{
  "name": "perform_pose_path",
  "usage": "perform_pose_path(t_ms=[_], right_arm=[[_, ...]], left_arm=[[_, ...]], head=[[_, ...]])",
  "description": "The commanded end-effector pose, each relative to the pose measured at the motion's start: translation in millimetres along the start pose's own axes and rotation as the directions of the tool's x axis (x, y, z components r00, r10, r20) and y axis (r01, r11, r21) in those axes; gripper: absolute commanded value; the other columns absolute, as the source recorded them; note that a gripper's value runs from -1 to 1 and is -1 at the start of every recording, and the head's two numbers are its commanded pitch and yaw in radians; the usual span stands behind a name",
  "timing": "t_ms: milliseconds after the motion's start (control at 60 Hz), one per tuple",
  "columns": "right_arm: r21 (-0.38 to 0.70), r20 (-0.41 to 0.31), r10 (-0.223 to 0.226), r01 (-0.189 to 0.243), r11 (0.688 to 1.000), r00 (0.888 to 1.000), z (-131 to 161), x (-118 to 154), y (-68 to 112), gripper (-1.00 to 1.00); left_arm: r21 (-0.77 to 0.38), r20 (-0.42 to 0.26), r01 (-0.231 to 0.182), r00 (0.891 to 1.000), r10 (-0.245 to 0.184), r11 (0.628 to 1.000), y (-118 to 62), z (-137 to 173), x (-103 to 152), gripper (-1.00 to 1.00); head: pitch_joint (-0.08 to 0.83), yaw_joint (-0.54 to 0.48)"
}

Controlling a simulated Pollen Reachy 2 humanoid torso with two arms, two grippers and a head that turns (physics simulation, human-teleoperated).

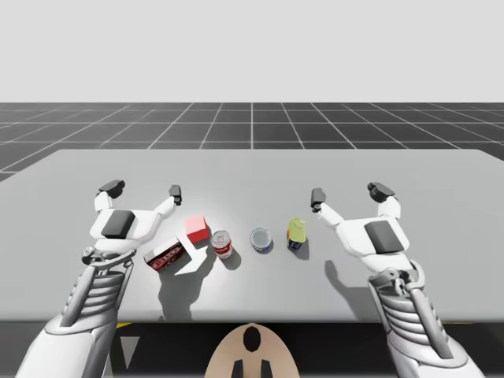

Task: Find the red cube and pick it up.

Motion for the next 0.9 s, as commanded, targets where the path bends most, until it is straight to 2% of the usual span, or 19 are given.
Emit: perform_pose_path(t_ms=[17, 83, 183, 217, 233, 333, 433, 467, 567, 583, 633, 650, 700, 717, 767, 783, 833, 850, 900], right_arm=[[0.007, -0.003, -0.008, 0.008, 1.0, 1.0, 0.8, -1.4, 4.3, -1.0], [0.008, -0.004, -0.01, 0.01, 1.0, 1.0, 0.8, -1.4, 4.7, -1.0], [0.007, -0.006, -0.011, 0.011, 1.0, 1.0, 0.7, -1.8, 4.9, -1.0], [0.007, -0.006, -0.011, 0.011, 1.0, 1.0, 0.7, -1.8, 4.9, -1.0], [0.005, -0.006, -0.011, 0.011, 1.0, 1.0, 0.6, -1.9, 4.9, -1.0], [0.003, -0.008, -0.011, 0.011, 1.0, 1.0, 0.8, -2.3, 4.3, -1.0], [0.003, -0.007, -0.012, 0.012, 1.0, 1.0, 1.1, -2.3, 3.9, -1.0], [0.003, -0.007, -0.012, 0.013, 1.0, 1.0, 1.1, -2.2, 3.8, -1.0], [0.0, -0.008, -0.014, 0.014, 1.0, 1.0, 1.5, -2.1, 3.9, -1.0], [-0.001, -0.008, -0.013, 0.013, 1.0, 1.0, 1.6, -2.1, 3.9, -1.0], [-0.001, -0.009, -0.013, 0.013, 1.0, 1.0, 1.6, -2.1, 4.1, -1.0], [-0.001, -0.009, -0.015, 0.015, 1.0, 1.0, 1.5, -2.0, 4.3, -1.0], [-0.001, -0.009, -0.014, 0.014, 1.0, 1.0, 1.4, -2.0, 4.6, -1.0], [-0.002, -0.009, -0.012, 0.012, 1.0, 1.0, 1.3, -2.0, 4.8, -1.0], [-0.002, -0.009, -0.011, 0.011, 1.0, 1.0, 1.0, -2.2, 4.9, -1.0], [-0.001, -0.009, -0.011, 0.011, 1.0, 1.0, 1.0, -2.2, 5.0, -1.0], [-0.001, -0.01, -0.013, 0.013, 1.0, 1.0, 0.8, -2.3, 5.1, -1.0], [-0.001, -0.01, -0.013, 0.013, 1.0, 1.0, 0.8, -2.3, 5.2, -1.0], [-0.001, -0.009, -0.011, 0.011, 1.0, 1.0, 0.7, -2.3, 5.2, -1.0]], left_arm=[[-0.007, -0.003, -0.004, 1.0, 0.004, 1.0, -0.6, 0.1, -0.2, -1.0], [-0.022, -0.01, -0.018, 1.0, 0.018, 1.0, -0.5, 0.2, 0.1, -1.0], [-0.099, -0.059, -0.086, 0.995, 0.081, 0.991, 1.6, 0.8, 2.1, -1.0], [-0.126, -0.084, -0.097, 0.993, 0.087, 0.987, 2.4, 1.0, 1.8, -1.0], [-0.157, -0.109, -0.104, 0.99, 0.088, 0.982, 4.2, 0.7, 1.5, -1.0], [-0.208, -0.136, -0.112, 0.987, 0.085, 0.972, 11.1, 1.6, 4.9, -1.0], [-0.331, -0.19, -0.139, 0.979, 0.078, 0.933, 20.8, 3.6, 11.1, -1.0], [-0.371, -0.207, -0.142, 0.976, 0.067, 0.918, 23.1, 3.6, 11.1, -1.0], [-0.505, -0.273, -0.139, 0.962, -0.005, 0.852, 37.0, 0.6, 7.3, -1.0], [-0.53, -0.289, -0.144, 0.957, -0.019, 0.835, 41.5, -1.4, 5.0, -1.0], [-0.553, -0.313, -0.163, 0.949, -0.022, 0.817, 45.6, -2.9, 3.1, -1.0], [-0.581, -0.328, -0.177, 0.944, -0.03, 0.794, 49.0, -3.9, 1.3, -1.0], [-0.614, -0.334, -0.177, 0.941, -0.051, 0.769, 51.4, -4.9, -1.6, -1.0], [-0.65, -0.34, -0.175, 0.937, -0.076, 0.74, 53.2, -6.1, -5.3, -1.0], [-0.687, -0.336, -0.166, 0.936, -0.107, 0.707, 54.4, -7.3, -9.3, -1.0], [-0.716, -0.338, -0.165, 0.932, -0.13, 0.678, 55.1, -8.9, -13.4, -1.0], [-0.739, -0.332, -0.156, 0.931, -0.152, 0.655, 55.7, -10.4, -17.1, -1.0], [-0.76, -0.336, -0.161, 0.927, -0.168, 0.63, 56.1, -12.0, -20.3, -1.0], [-0.777, -0.339, -0.164, 0.923, -0.184, 0.608, 56.3, -14.5, -24.4, -1.0]], head=[[0.67, 0.28], [0.675, 0.28], [0.677, 0.28], [0.676, 0.28], [0.673, 0.27], [0.667, 0.27], [0.668, 0.27], [0.667, 0.27], [0.663, 0.27], [0.662, 0.27], [0.662, 0.28], [0.66, 0.28], [0.66, 0.28], [0.66, 0.28], [0.66, 0.28], [0.66, 0.29], [0.66, 0.29], [0.66, 0.29], [0.66, 0.29]])
